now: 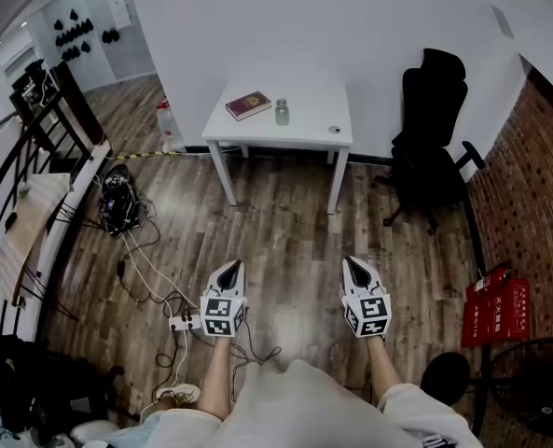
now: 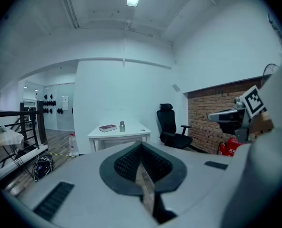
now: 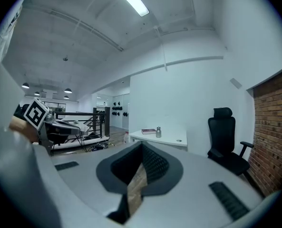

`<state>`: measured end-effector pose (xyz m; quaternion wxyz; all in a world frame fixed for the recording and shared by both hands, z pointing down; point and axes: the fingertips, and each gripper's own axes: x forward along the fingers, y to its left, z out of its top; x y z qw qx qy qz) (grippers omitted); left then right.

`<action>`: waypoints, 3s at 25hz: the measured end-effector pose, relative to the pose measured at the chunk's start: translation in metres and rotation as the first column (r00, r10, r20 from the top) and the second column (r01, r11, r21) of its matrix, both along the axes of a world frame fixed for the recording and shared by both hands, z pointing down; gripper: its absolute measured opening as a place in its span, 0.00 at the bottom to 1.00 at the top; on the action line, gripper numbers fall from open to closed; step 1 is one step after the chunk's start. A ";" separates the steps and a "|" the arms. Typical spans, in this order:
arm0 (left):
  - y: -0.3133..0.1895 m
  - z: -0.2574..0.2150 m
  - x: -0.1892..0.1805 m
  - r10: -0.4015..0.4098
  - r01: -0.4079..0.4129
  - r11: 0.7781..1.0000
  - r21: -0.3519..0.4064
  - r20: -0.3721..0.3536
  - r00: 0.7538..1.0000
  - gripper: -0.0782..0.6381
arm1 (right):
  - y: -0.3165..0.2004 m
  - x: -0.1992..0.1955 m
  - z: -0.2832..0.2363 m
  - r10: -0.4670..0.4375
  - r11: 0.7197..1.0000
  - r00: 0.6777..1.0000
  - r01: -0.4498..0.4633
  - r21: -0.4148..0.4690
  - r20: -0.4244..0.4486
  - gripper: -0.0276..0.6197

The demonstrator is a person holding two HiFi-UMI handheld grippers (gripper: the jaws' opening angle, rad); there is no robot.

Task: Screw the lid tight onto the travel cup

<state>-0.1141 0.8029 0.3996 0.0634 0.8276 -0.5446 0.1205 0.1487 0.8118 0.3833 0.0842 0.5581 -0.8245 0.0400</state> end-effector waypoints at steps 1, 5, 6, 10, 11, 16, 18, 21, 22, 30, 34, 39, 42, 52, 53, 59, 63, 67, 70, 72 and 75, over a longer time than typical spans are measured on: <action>-0.001 0.000 0.002 0.002 -0.002 1.000 -0.001 0.005 1.000 0.12 | -0.002 0.001 0.000 -0.001 1.000 1.000 0.001 -0.002 0.000 0.04; -0.003 0.006 0.005 0.000 0.000 1.000 -0.011 0.008 1.000 0.12 | -0.008 0.003 0.008 -0.002 1.000 1.000 0.002 -0.013 0.006 0.04; -0.005 0.008 0.005 -0.002 0.002 1.000 -0.013 0.008 1.000 0.12 | -0.010 0.003 0.011 -0.002 1.000 1.000 0.002 -0.015 0.006 0.04; -0.018 0.014 0.005 -0.004 0.004 1.000 -0.018 0.008 1.000 0.12 | -0.022 0.002 0.019 -0.011 1.000 1.000 0.011 -0.024 0.001 0.04; -0.022 0.015 0.004 -0.005 0.005 1.000 -0.020 0.008 1.000 0.12 | -0.026 0.000 0.019 -0.016 1.000 1.000 0.016 -0.024 0.000 0.04; -0.051 0.021 -0.001 -0.004 0.004 1.000 -0.027 -0.001 1.000 0.12 | -0.053 -0.008 0.021 -0.019 1.000 1.000 0.019 -0.019 -0.007 0.04; -0.069 0.025 -0.002 0.001 -0.002 1.000 -0.027 -0.008 1.000 0.12 | -0.070 -0.009 0.024 -0.009 1.000 1.000 0.009 -0.019 -0.017 0.04; -0.101 0.033 -0.005 0.008 -0.009 0.999 -0.041 -0.023 1.000 0.12 | -0.101 -0.010 0.027 0.006 1.000 1.000 -0.006 -0.022 -0.026 0.04; -0.113 0.035 -0.005 0.012 -0.013 0.999 -0.045 -0.026 1.000 0.12 | -0.112 -0.011 0.028 0.010 1.000 1.000 -0.011 -0.023 -0.027 0.04; -0.219 0.024 -0.016 0.051 -0.052 0.998 -0.046 -0.034 0.998 0.12 | -0.210 -0.024 0.019 0.034 0.999 0.999 -0.036 -0.040 -0.041 0.04; -0.274 0.019 -0.026 0.069 -0.071 0.997 -0.044 -0.041 0.997 0.12 | -0.258 -0.036 0.014 0.047 0.998 0.998 -0.049 -0.042 -0.045 0.04; -0.335 0.014 -0.027 0.105 -0.106 0.993 -0.045 -0.032 0.994 0.12 | -0.313 -0.045 0.014 0.056 0.997 0.998 -0.058 -0.058 -0.042 0.04; -0.368 0.014 -0.031 0.113 -0.115 0.992 -0.044 -0.031 0.993 0.12 | -0.344 -0.052 0.016 0.059 0.996 0.997 -0.062 -0.066 -0.043 0.04; -0.448 0.024 -0.048 0.138 -0.141 0.989 -0.053 -0.049 0.989 0.12 | -0.413 -0.075 0.028 0.068 0.994 0.996 -0.072 -0.080 -0.050 0.04; -0.452 0.026 -0.046 0.144 -0.147 0.988 -0.055 -0.048 0.988 0.12 | -0.417 -0.075 0.031 0.072 0.993 0.996 -0.076 -0.087 -0.050 0.04; -0.477 0.035 -0.042 0.159 -0.162 0.984 -0.075 -0.046 0.986 0.12 | -0.442 -0.074 0.041 0.078 0.990 0.996 -0.083 -0.111 -0.046 0.04; -0.494 0.038 -0.041 0.160 -0.163 0.984 -0.078 -0.047 0.986 0.12 | -0.459 -0.074 0.044 0.074 0.991 0.996 -0.079 -0.113 -0.047 0.04; -0.515 0.040 -0.040 0.160 -0.163 0.983 -0.084 -0.043 0.986 0.12 | -0.478 -0.073 0.047 0.074 0.990 0.996 -0.078 -0.115 -0.042 0.04; -0.533 0.045 -0.034 0.162 -0.164 0.983 -0.088 -0.029 0.986 0.12 | -0.498 -0.069 0.053 0.073 0.989 0.997 -0.077 -0.123 -0.037 0.04; -0.549 0.048 -0.029 0.162 -0.164 0.982 -0.090 -0.024 0.986 0.12 | -0.517 -0.066 0.057 0.067 0.989 0.997 -0.070 -0.127 -0.031 0.04; -0.575 0.052 -0.024 0.155 -0.156 0.983 -0.100 -0.018 0.988 0.12 | -0.549 -0.064 0.060 0.050 0.990 0.998 -0.053 -0.131 -0.028 0.04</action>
